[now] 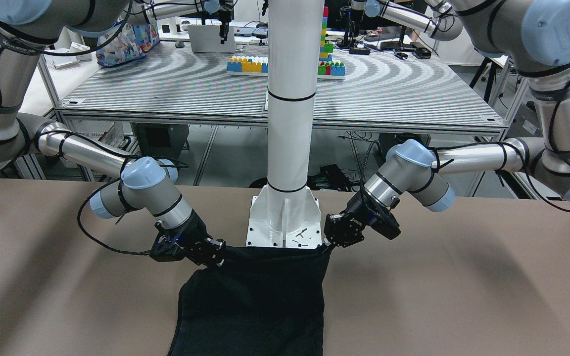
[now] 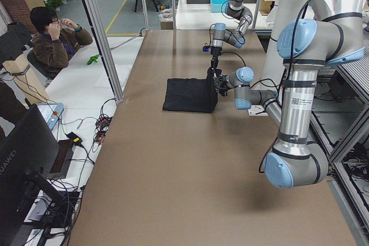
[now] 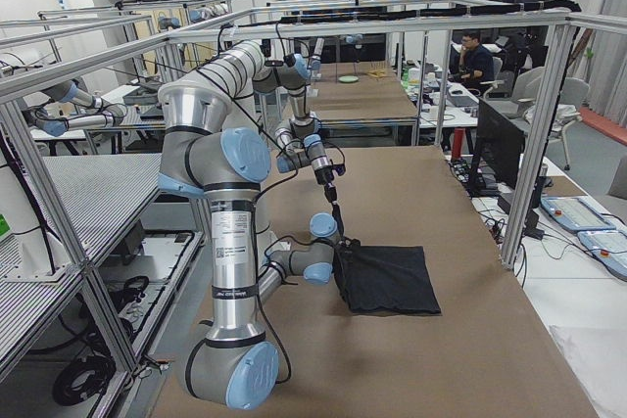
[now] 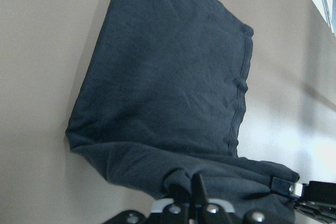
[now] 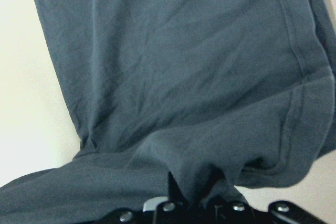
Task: Fold clothes
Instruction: 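Lift the near end with both grippers and fold it away from the robot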
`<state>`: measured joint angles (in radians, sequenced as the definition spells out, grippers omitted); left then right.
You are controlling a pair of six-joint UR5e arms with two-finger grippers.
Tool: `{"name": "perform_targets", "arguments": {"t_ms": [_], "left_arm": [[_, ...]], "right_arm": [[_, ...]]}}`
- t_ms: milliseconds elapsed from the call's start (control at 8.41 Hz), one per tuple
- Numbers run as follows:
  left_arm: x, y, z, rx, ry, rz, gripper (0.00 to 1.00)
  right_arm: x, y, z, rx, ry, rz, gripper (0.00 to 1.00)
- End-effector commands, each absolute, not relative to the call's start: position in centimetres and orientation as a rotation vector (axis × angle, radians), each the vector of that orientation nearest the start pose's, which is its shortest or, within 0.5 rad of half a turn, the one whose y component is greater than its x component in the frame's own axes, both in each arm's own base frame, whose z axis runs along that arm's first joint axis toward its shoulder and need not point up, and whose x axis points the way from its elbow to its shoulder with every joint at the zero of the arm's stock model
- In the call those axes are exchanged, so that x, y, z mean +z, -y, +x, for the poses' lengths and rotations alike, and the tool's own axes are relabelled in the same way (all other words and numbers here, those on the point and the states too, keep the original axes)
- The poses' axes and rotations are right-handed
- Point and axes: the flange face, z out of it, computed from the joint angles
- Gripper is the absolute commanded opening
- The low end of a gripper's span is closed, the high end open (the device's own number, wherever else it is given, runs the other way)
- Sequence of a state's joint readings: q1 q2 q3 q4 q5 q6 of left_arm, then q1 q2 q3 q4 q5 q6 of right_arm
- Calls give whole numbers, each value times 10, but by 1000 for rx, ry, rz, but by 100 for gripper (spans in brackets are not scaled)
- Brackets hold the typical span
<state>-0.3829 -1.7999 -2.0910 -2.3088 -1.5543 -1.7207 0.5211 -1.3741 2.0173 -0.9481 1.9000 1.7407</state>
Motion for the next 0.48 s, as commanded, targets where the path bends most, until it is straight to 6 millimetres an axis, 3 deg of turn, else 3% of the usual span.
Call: {"name": "perform_targets", "arguments": {"t_ms": [0, 119, 357], "left_arm": [[206, 393, 424, -492, -1459, 244, 0], [203, 416, 419, -503, -1453, 248, 0], [205, 459, 412, -537, -1428, 254, 0]], "right_arm": [[235, 410, -434, 454, 1255, -30, 0], [229, 431, -440, 476, 1246, -18, 0], [238, 466, -430, 486, 1215, 42, 0]]}}
